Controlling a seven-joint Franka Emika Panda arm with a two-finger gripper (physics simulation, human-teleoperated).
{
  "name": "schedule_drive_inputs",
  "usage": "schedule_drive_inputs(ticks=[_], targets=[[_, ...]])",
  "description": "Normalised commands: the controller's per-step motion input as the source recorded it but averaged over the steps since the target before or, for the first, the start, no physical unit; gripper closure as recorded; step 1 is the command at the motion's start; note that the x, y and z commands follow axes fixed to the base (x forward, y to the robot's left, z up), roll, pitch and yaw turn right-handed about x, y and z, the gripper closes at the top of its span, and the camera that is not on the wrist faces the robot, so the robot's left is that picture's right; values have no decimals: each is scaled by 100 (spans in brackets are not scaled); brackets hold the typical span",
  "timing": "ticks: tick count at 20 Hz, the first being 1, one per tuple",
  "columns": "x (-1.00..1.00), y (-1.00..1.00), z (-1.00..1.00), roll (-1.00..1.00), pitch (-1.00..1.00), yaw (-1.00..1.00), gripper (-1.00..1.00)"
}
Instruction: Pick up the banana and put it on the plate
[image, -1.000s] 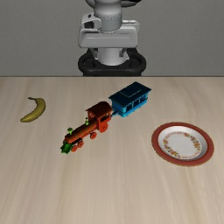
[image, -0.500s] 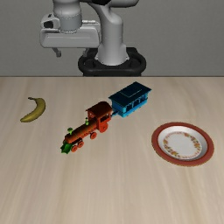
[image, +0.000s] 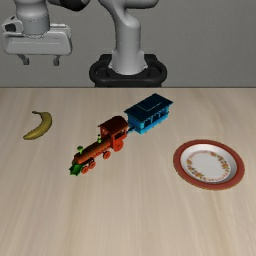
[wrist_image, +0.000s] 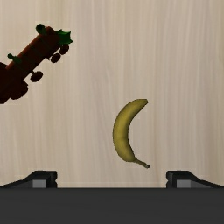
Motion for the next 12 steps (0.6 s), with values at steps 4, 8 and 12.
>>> schedule_drive_inputs(ticks=[4,8,12], targets=[[0,-25,-75,0,0,0,-100],[0,0,-100,0,0,0,-100],[0,0,-100,0,0,0,-100]])
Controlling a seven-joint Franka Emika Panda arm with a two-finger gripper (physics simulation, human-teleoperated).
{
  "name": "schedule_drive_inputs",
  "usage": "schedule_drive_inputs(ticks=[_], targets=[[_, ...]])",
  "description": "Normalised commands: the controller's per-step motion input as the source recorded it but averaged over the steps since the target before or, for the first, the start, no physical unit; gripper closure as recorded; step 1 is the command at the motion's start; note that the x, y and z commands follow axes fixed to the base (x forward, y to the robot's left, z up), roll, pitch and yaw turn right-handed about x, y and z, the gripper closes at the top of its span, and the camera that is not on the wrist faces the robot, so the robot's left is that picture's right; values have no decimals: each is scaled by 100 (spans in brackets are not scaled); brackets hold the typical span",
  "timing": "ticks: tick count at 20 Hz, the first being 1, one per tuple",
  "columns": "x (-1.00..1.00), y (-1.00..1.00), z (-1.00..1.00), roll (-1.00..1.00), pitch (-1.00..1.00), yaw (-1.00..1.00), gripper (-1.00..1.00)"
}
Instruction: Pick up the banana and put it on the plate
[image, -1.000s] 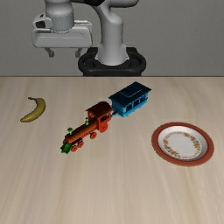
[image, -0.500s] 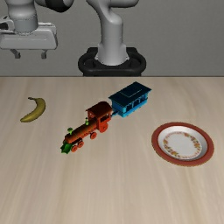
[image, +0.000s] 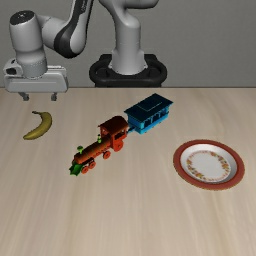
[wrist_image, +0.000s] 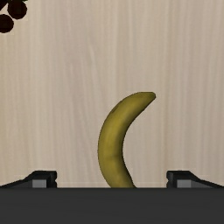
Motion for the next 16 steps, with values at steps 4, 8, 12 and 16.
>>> schedule_drive_inputs(ticks=[4,8,12,16], targets=[[0,0,-100,0,0,0,-100],[0,0,-100,0,0,0,-100],[0,0,-50,0,0,0,100],[0,0,0,0,0,0,100]])
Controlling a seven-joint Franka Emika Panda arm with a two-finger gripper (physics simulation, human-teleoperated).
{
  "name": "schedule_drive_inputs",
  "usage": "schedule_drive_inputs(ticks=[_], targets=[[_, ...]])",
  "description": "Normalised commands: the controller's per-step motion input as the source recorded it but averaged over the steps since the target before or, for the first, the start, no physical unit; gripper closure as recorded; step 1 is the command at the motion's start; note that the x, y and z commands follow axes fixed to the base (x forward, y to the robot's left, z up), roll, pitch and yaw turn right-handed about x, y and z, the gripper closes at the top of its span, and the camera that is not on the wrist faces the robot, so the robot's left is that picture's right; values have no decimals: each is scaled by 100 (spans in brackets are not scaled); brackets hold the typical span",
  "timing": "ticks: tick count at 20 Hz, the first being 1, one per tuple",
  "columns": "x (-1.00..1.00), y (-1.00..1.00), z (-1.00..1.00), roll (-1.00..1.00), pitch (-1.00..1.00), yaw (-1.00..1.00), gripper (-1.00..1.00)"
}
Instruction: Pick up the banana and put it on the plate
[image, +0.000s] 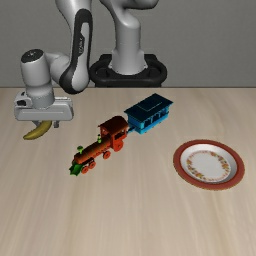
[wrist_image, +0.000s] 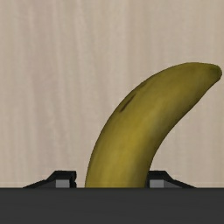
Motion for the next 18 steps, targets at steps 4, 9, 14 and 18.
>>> schedule_drive_inputs(ticks=[4,9,14,18], targets=[[0,0,25,0,0,0,100],[0,0,100,0,0,0,100],[0,0,100,0,0,0,100],[0,0,100,0,0,0,100]])
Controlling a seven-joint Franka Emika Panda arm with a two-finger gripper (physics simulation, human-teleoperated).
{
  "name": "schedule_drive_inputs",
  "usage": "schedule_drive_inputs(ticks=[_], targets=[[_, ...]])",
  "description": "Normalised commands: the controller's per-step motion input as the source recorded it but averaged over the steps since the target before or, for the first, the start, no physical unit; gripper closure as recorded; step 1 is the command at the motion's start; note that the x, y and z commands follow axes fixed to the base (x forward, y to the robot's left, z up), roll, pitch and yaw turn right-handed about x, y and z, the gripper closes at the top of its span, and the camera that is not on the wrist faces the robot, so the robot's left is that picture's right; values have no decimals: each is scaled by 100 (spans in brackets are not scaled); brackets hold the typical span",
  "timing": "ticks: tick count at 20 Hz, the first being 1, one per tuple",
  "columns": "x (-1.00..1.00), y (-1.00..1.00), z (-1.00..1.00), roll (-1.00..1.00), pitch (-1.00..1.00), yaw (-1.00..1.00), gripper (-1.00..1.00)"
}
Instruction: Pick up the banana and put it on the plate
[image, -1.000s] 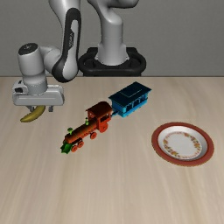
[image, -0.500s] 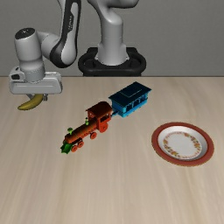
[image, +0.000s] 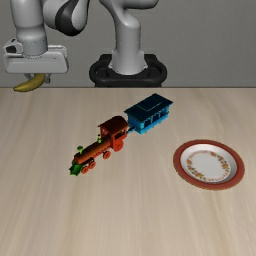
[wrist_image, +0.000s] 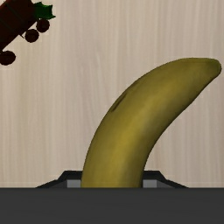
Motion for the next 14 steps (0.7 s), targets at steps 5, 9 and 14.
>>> schedule_drive_inputs(ticks=[5,9,14], targets=[[40,0,60,0,0,0,100],[100,0,0,0,0,0,100],[100,0,0,0,0,0,100]])
